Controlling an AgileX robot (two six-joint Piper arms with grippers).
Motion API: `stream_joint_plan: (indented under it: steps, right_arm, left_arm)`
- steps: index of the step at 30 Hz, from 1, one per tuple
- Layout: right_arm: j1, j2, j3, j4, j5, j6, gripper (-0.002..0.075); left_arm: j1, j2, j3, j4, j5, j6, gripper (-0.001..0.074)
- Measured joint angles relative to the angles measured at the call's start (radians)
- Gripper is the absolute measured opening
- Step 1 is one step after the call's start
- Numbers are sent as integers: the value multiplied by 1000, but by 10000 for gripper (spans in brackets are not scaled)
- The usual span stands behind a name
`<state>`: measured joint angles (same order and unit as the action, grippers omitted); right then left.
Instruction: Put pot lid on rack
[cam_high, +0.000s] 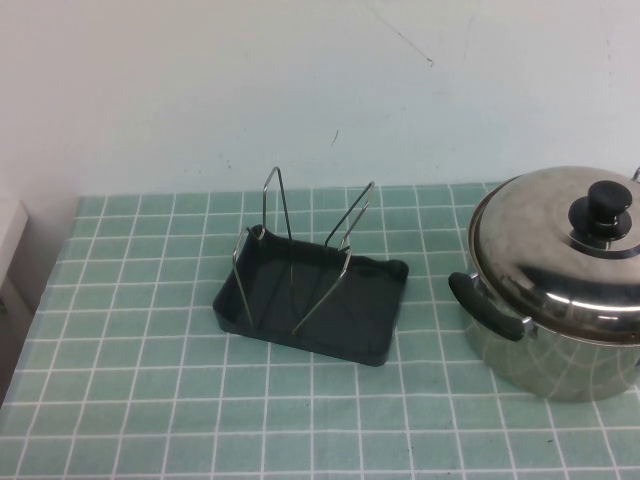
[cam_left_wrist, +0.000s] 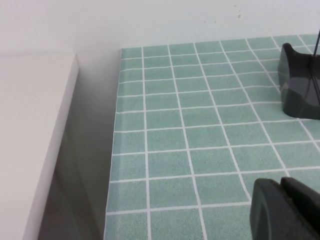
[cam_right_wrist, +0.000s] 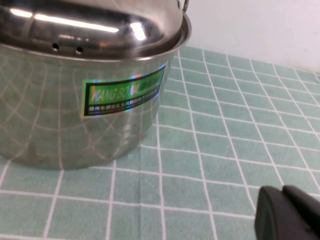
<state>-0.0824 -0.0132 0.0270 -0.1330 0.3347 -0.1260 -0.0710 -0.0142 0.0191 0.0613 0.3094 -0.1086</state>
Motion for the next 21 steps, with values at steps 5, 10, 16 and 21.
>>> stream_joint_plan:
  steps: [5, 10, 16, 21]
  right_arm:
    - [0, 0, 0, -25, -2, 0, -1]
    - [0, 0, 2, -87, -82, 0, -1]
    - [0, 0, 2, -135, -386, 0, -1]
    - [0, 0, 2, -148, -695, 2, -1]
  left_arm:
    - [0, 0, 0, 9, -7, 2, -2]
    - [0, 0, 2, 11, -178, 4, -2]
    - [0, 0, 2, 17, -643, 12, -2]
    - [0, 0, 2, 23, -960, 16, -3]
